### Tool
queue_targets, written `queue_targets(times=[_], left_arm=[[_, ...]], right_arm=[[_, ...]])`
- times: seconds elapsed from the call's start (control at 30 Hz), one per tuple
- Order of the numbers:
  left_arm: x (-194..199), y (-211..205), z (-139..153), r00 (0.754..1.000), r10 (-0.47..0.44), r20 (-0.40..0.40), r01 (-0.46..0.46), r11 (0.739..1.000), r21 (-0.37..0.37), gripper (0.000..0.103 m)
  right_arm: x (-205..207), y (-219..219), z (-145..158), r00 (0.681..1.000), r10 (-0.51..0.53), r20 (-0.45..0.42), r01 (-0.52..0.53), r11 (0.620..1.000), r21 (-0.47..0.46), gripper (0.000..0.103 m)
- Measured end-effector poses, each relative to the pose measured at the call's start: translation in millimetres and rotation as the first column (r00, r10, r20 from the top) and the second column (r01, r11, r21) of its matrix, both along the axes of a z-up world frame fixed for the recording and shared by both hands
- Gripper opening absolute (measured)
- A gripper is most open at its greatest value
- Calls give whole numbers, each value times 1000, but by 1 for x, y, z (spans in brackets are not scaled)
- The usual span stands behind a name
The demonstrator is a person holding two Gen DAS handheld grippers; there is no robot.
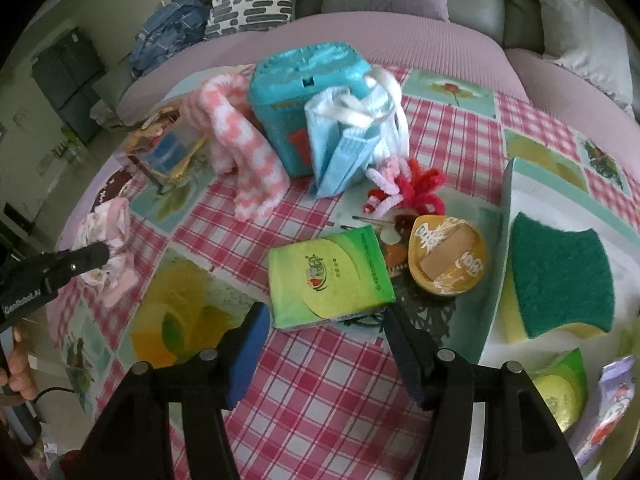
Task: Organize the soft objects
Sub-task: 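Hold the pink fabric with the left gripper while the right reaches for the green tissue box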
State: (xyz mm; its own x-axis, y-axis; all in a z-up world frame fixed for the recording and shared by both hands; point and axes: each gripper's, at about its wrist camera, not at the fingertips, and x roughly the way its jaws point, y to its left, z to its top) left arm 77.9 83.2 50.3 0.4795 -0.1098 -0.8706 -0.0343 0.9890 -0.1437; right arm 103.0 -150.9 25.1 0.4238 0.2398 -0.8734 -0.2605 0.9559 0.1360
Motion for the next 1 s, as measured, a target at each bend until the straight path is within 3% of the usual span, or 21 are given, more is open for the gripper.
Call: queue_targets(times=[1.0], left_arm=[[7, 0, -29, 999, 2, -52, -2, 1000, 8, 15]], right_arm=[[25, 25, -15, 999, 32, 19, -30, 998, -62, 69]])
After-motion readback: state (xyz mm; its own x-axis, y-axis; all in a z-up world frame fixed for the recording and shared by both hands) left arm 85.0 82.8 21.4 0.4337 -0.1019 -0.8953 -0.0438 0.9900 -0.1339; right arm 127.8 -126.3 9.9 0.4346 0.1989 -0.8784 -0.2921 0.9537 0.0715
